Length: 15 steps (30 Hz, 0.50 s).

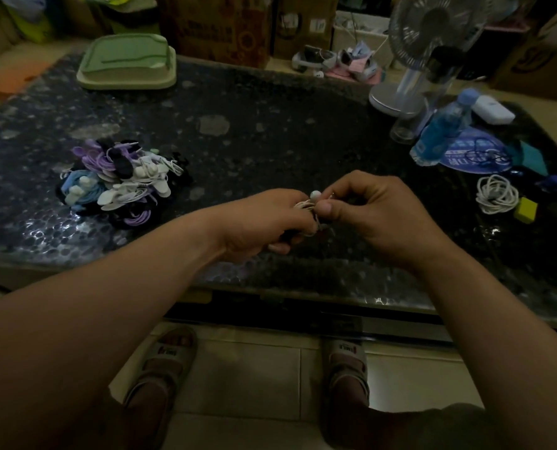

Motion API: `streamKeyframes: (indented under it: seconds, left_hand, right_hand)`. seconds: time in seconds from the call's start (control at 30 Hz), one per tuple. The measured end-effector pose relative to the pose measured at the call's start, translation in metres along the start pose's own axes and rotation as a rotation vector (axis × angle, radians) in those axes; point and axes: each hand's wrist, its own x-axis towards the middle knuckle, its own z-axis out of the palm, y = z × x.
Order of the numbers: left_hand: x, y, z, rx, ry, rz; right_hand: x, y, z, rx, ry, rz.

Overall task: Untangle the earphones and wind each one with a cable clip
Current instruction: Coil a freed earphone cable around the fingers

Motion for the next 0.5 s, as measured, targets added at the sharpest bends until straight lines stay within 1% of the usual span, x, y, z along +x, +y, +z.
streamKeyframes:
  seconds: [0.13,0.3,0.43,0.5]
  left_hand:
    - [0.000,-0.001,0.006,0.101,-0.029,0.019]
    - [0.005,-0.007,0.012,0.231,0.080,0.002]
    - [0.005,-0.008,0.011,0.311,0.098,0.037]
    - [0.006,-0.010,0.010,0.325,0.115,0.063]
  right_hand:
    - [-0.001,0.003,-0.002,0.133,-0.051,0.050]
    - [-0.001,0.011,0.002,0.179,-0.080,0.038]
    - [0.000,0.016,0.004,0.145,-0.062,0.044]
    - [0.002,0.018,0.006,0.053,-0.045,0.023]
